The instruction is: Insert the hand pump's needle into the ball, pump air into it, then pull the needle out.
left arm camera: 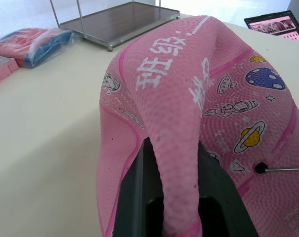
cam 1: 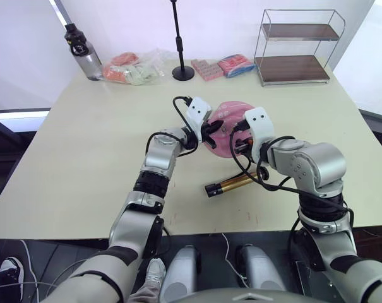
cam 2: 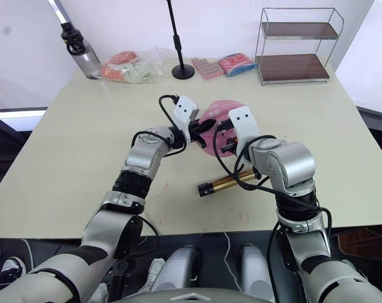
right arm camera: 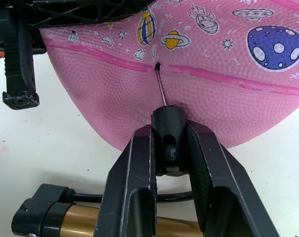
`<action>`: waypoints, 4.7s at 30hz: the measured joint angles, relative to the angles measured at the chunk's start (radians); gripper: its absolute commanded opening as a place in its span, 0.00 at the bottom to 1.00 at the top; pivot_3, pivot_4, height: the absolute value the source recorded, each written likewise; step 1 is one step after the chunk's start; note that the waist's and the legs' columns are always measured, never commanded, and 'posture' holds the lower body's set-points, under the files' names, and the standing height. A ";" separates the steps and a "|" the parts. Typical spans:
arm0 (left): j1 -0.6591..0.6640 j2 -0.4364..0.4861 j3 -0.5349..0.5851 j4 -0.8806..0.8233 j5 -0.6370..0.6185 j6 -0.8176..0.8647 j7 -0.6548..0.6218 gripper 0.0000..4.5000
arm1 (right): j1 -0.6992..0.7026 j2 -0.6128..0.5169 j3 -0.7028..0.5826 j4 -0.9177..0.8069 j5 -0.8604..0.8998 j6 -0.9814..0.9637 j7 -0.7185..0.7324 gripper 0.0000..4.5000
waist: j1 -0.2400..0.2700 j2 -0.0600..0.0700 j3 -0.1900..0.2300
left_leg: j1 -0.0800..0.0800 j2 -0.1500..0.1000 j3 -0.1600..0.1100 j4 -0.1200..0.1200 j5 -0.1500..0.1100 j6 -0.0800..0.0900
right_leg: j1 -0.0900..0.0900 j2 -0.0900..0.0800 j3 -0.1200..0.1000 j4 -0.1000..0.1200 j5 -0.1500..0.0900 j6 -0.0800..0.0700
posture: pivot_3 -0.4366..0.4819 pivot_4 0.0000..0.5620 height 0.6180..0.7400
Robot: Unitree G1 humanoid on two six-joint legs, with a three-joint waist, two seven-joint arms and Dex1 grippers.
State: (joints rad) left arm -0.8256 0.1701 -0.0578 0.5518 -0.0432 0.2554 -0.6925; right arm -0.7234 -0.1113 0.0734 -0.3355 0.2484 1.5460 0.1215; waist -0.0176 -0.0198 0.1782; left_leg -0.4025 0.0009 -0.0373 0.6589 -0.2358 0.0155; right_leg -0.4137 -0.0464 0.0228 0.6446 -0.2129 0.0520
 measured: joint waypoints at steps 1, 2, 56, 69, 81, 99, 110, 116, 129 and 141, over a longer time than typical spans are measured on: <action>0.000 0.000 0.000 0.000 0.000 0.000 0.000 0.01 | 0.000 0.002 -0.002 0.000 -0.001 0.001 -0.001 0.08 | 0.000 0.000 0.000 | 0.000 0.000 0.000 0.000 0.000 0.000 | 0.000 0.000 0.000 0.000 0.000 0.000 | 0.48 0.27 1.00; 0.000 0.000 0.000 0.000 0.000 0.000 0.000 0.01 | 0.000 0.004 -0.004 0.001 -0.004 0.002 -0.002 0.08 | 0.000 0.000 0.000 | 0.000 0.000 0.000 0.000 0.000 0.000 | 0.000 0.000 0.000 0.000 0.000 0.000 | 0.48 0.27 1.00; 0.081 -0.016 0.084 -0.119 -0.078 0.110 0.000 0.01 | -0.166 0.206 -0.167 0.264 -0.093 0.063 -0.127 0.08 | -0.025 0.000 -0.001 | 0.004 0.001 0.001 -0.003 0.000 0.000 | 0.001 0.000 0.000 0.000 -0.001 0.002 | 0.48 0.27 1.00; 0.116 -0.027 0.099 -0.175 -0.099 0.140 0.000 0.01 | -0.220 0.194 -0.128 0.358 -0.108 0.062 -0.112 0.08 | -0.028 0.000 -0.002 | 0.006 0.002 0.001 -0.006 0.000 0.000 | 0.001 0.001 0.001 -0.001 -0.001 0.001 | 0.48 0.27 1.00; 0.130 -0.027 0.110 -0.189 -0.110 0.150 0.000 0.01 | -0.279 0.190 -0.115 0.455 -0.118 0.059 -0.093 0.08 | -0.031 0.000 -0.002 | 0.006 0.004 0.001 -0.007 0.000 0.000 | 0.001 0.003 0.001 -0.001 -0.001 0.001 | 0.48 0.27 1.00; 0.132 -0.025 0.131 -0.177 -0.111 0.149 0.000 0.01 | -0.333 0.215 -0.158 0.571 -0.136 0.007 -0.078 0.08 | -0.042 -0.001 -0.005 | 0.007 0.005 0.001 -0.007 0.000 0.000 | 0.001 0.004 0.001 -0.001 0.000 0.001 | 0.48 0.27 1.00; 0.139 -0.024 0.137 -0.177 -0.111 0.149 0.000 0.01 | -0.354 0.259 -0.240 0.592 -0.142 -0.009 -0.112 0.08 | -0.044 -0.001 -0.006 | 0.008 0.006 -0.001 -0.008 0.000 0.000 | 0.001 0.005 0.001 -0.001 -0.001 0.001 | 0.48 0.27 1.00; 0.140 -0.021 0.137 -0.175 -0.111 0.149 0.000 0.01 | -0.349 0.258 -0.187 0.596 -0.154 -0.024 -0.109 0.08 | -0.046 -0.001 -0.007 | 0.008 0.006 -0.001 -0.008 0.000 0.000 | 0.001 0.005 0.001 -0.001 -0.001 0.001 | 0.48 0.27 1.00; 0.144 -0.014 0.142 -0.139 -0.099 0.149 0.001 0.01 | -0.314 0.194 -0.082 0.786 -0.157 -0.254 0.051 0.08 | -0.055 -0.006 -0.025 | 0.025 0.011 -0.006 -0.012 -0.003 -0.005 | 0.008 0.000 -0.008 -0.004 -0.003 -0.004 | 0.48 0.27 1.00; 0.130 -0.012 0.149 -0.103 -0.096 0.113 0.000 0.01 | -0.236 0.108 0.031 0.709 -0.160 -0.358 0.192 0.08 | -0.047 0.001 -0.025 | 0.023 0.009 -0.025 -0.017 -0.003 -0.005 | 0.002 -0.008 -0.033 -0.008 -0.003 -0.004 | 0.48 0.27 1.00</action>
State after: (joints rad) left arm -0.6953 0.1582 0.0911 0.4487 -0.1392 0.3689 -0.6926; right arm -0.9598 -0.0029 0.1042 0.3737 0.0882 1.1880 0.3133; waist -0.0650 -0.0188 0.1534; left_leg -0.3795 0.0095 -0.0628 0.6421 -0.2387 0.0101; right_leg -0.4121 -0.0546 -0.0106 0.6364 -0.2157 0.0483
